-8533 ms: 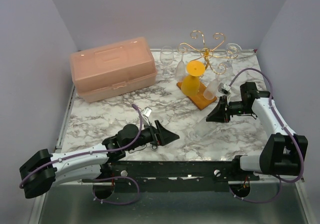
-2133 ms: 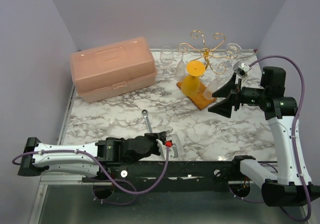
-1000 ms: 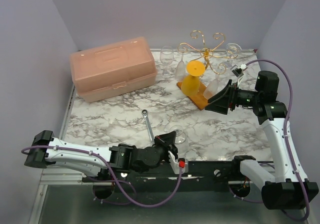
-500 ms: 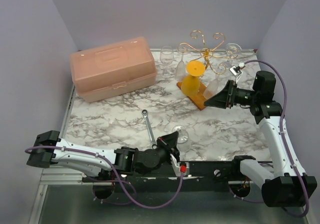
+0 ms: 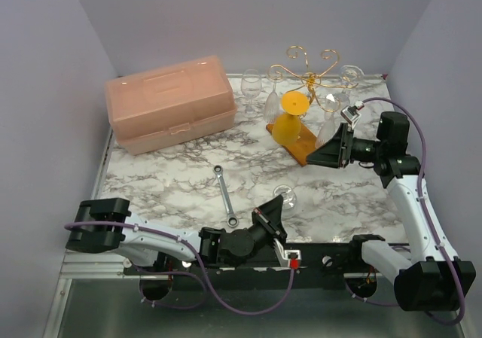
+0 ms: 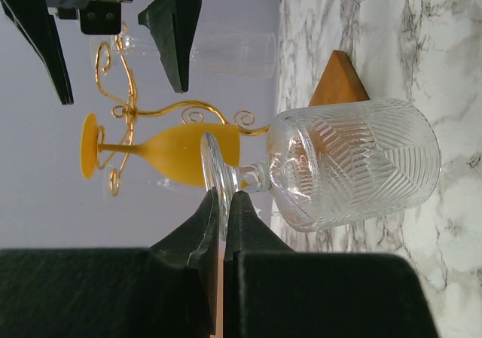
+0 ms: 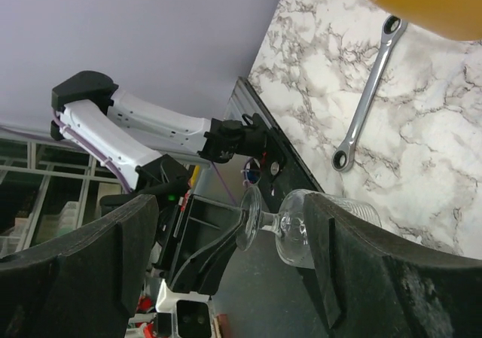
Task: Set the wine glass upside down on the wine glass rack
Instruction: Turn the wine glass upside down at the wine rack.
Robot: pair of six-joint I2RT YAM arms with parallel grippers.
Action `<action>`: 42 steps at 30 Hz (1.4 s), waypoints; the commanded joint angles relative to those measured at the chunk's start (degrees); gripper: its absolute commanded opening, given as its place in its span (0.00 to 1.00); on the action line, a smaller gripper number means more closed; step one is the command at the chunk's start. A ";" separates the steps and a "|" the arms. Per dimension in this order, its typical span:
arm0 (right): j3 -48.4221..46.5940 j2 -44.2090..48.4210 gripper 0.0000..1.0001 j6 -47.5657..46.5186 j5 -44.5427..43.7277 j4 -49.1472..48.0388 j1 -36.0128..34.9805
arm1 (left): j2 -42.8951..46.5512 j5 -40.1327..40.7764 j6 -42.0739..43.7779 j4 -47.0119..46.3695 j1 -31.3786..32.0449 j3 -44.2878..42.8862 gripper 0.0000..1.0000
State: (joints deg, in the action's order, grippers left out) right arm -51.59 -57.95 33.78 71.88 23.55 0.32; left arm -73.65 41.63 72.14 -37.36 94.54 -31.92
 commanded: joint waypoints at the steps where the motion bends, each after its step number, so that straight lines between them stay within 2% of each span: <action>1: -0.52 1.81 0.85 -3.14 -0.62 4.07 -0.32 | -2.95 1.53 6.67 -11.73 -0.34 -2.99 0.00; 11: 0.33 5.93 0.90 -3.06 -5.60 2.55 -0.32 | -2.81 1.35 5.07 -10.43 -0.40 -3.86 0.00; 16: -1.34 7.18 0.91 -4.72 -7.68 5.38 -0.32 | -3.16 1.10 6.35 -11.55 -0.65 -4.09 0.00; 24: -2.55 9.33 0.92 -4.58 -7.00 7.91 2.25 | -5.29 0.13 11.24 -17.25 -2.22 -4.93 0.00; 32: -4.22 10.74 0.90 -6.41 -5.19 13.31 3.33 | -8.61 -2.81 13.14 -16.40 -3.92 -8.77 0.00; 35: -3.47 11.66 0.88 -6.03 -4.40 14.11 3.60 | -9.89 -3.58 13.84 -15.93 -4.44 -10.33 0.00; 42: -3.26 11.90 0.67 -6.73 -4.02 17.13 3.63 | -12.82 -5.08 14.87 -13.39 -5.16 -14.21 0.00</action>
State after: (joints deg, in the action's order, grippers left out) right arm -54.06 -46.46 28.27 66.08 36.73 3.51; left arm -85.56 39.20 85.14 -49.41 89.91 -42.54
